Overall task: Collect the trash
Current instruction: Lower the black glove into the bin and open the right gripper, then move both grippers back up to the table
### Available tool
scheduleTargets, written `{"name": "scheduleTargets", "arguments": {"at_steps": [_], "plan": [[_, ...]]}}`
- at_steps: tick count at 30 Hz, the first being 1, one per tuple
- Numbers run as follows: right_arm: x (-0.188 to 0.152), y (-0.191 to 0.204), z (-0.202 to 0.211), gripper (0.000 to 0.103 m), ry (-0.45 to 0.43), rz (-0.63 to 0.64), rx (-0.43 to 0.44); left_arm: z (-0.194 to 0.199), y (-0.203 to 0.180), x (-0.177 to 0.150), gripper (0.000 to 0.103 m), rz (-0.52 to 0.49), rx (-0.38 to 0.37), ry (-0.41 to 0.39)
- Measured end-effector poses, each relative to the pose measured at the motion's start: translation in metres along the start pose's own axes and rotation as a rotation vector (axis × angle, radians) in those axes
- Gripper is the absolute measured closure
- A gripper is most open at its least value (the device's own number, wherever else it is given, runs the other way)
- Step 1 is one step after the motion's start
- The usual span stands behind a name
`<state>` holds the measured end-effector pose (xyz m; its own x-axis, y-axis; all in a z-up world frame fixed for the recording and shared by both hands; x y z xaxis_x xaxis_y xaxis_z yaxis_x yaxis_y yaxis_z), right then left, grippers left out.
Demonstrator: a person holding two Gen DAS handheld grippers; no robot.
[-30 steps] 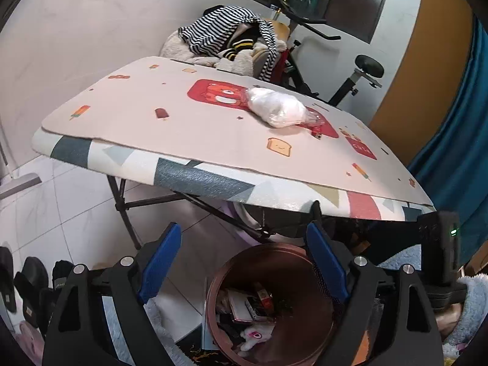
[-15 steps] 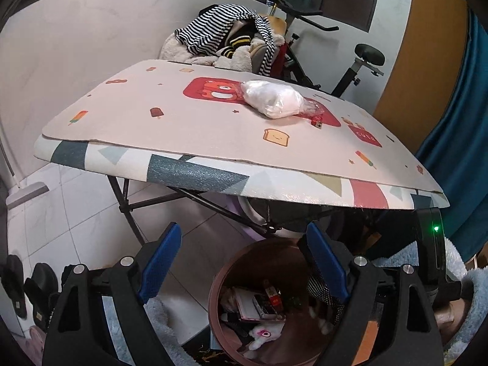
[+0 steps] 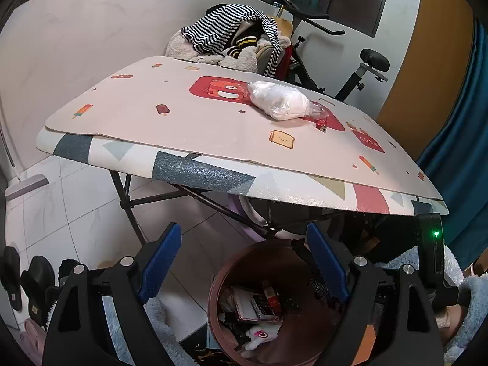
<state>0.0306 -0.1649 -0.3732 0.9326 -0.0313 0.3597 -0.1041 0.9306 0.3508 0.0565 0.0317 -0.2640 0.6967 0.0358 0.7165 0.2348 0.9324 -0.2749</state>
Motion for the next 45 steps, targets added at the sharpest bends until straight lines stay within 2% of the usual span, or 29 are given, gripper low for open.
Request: {"name": "scheduleTargets", "arguments": {"at_steps": [4, 6, 7, 8, 9, 14, 19, 23, 29, 32, 40, 45], "plan": [[0.002, -0.001, 0.002, 0.073, -0.019, 0.003, -0.021, 0.001, -0.001, -0.001, 0.021, -0.006, 0.002, 0.0], [0.004, -0.003, 0.004, 0.056, -0.032, -0.002, -0.027, 0.001, 0.0, -0.001, 0.021, -0.007, 0.001, -0.001], [0.004, -0.004, 0.005, 0.051, -0.038, -0.005, -0.033, 0.001, 0.0, -0.001, 0.021, -0.006, 0.002, 0.0], [0.005, -0.005, 0.006, 0.036, -0.045, -0.008, -0.037, 0.001, 0.0, -0.001, 0.021, -0.005, 0.002, 0.0], [0.007, -0.007, 0.007, 0.026, -0.056, -0.011, -0.045, 0.001, 0.0, -0.001, 0.021, -0.001, 0.003, -0.001], [0.013, -0.008, 0.012, 0.008, -0.09, -0.014, -0.063, 0.001, 0.001, 0.0, 0.021, 0.007, 0.002, -0.001], [0.021, -0.002, 0.023, 0.006, -0.138, 0.035, -0.1, -0.001, 0.002, 0.001, 0.02, 0.0, 0.014, 0.009], [0.036, 0.002, 0.043, 0.006, -0.208, 0.081, -0.139, -0.004, 0.002, 0.005, 0.013, 0.001, 0.016, 0.01], [0.063, -0.003, 0.068, 0.006, -0.266, 0.086, -0.153, -0.009, -0.001, 0.016, 0.006, -0.017, 0.018, 0.007], [0.08, -0.012, 0.081, 0.006, -0.285, 0.067, -0.153, -0.014, -0.003, 0.024, 0.006, -0.041, 0.034, 0.01], [0.118, -0.036, 0.102, 0.006, -0.315, 0.07, -0.205, -0.025, -0.009, 0.063, 0.006, -0.04, 0.006, -0.025], [0.138, -0.052, 0.107, 0.006, -0.314, 0.041, -0.188, -0.043, -0.021, 0.09, 0.006, -0.077, -0.004, -0.024]]}}
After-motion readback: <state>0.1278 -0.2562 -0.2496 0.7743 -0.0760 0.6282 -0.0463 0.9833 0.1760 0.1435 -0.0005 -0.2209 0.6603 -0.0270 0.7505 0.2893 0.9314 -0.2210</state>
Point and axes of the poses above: each gripper's, at about its wrist camera, not at the fingertips, and z roughly against the way its jaws point, y to its left, x to its top, the point moved 9 cm from there along -z, roughly the way its jaws point, and after that the axes turned 6 degrees about -x, right-handed, at the moved point
